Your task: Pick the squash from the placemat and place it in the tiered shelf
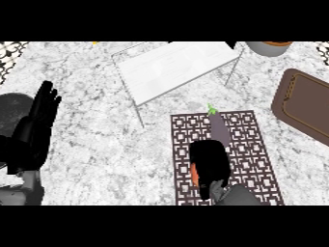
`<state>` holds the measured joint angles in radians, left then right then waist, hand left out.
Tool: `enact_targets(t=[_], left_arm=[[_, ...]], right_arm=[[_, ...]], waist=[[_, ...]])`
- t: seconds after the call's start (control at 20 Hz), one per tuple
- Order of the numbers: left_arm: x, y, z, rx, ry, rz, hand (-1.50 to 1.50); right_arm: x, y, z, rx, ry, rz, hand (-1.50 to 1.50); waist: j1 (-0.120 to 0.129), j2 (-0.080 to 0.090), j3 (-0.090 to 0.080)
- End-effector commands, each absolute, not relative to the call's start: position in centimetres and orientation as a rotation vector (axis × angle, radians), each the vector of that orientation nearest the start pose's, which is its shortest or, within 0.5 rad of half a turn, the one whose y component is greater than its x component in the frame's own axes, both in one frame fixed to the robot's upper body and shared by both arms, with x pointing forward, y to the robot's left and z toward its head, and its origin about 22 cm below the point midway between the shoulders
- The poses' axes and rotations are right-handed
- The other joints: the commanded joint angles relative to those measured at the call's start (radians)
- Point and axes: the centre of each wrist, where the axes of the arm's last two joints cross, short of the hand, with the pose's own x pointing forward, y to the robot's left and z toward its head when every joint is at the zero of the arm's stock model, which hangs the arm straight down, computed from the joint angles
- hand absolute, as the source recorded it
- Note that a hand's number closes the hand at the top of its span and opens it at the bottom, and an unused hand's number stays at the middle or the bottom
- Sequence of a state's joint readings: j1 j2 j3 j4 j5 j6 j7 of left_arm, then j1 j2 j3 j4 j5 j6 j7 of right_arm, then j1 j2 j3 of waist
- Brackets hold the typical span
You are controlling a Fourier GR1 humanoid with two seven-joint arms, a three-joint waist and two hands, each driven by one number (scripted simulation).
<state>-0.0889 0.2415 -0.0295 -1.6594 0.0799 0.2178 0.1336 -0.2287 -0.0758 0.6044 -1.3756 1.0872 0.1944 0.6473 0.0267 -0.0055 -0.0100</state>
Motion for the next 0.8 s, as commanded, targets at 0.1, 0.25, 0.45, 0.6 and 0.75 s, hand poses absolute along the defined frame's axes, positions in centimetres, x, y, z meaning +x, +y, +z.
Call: enact_targets(t=[0.1,0.25,0.45,0.6,0.75], left_arm=[[26.4,27.0,6.3,0.223,-1.605,0.038,0.00],[25.6,26.9,5.9,0.228,-1.600,0.034,0.00],[24.2,26.7,6.2,0.240,-1.623,0.026,0.00],[25.2,28.2,5.5,0.254,-1.607,0.032,0.00],[24.7,27.2,5.5,0.259,-1.592,0.043,0.00]], right_arm=[[25.1,-7.3,-0.4,-0.637,-1.194,1.612,1.50],[25.0,-6.2,1.0,-0.506,-1.260,1.530,1.50],[24.4,-5.8,5.3,-0.451,-1.346,1.483,1.50],[23.8,-6.3,9.3,-0.383,-1.507,1.311,1.50],[22.7,-7.6,12.3,-0.351,-1.617,1.092,1.50]], waist=[[-0.012,0.008,0.010],[-0.021,0.005,0.010],[-0.024,0.003,0.010],[-0.029,0.003,0.010],[-0.030,-0.002,0.011]])
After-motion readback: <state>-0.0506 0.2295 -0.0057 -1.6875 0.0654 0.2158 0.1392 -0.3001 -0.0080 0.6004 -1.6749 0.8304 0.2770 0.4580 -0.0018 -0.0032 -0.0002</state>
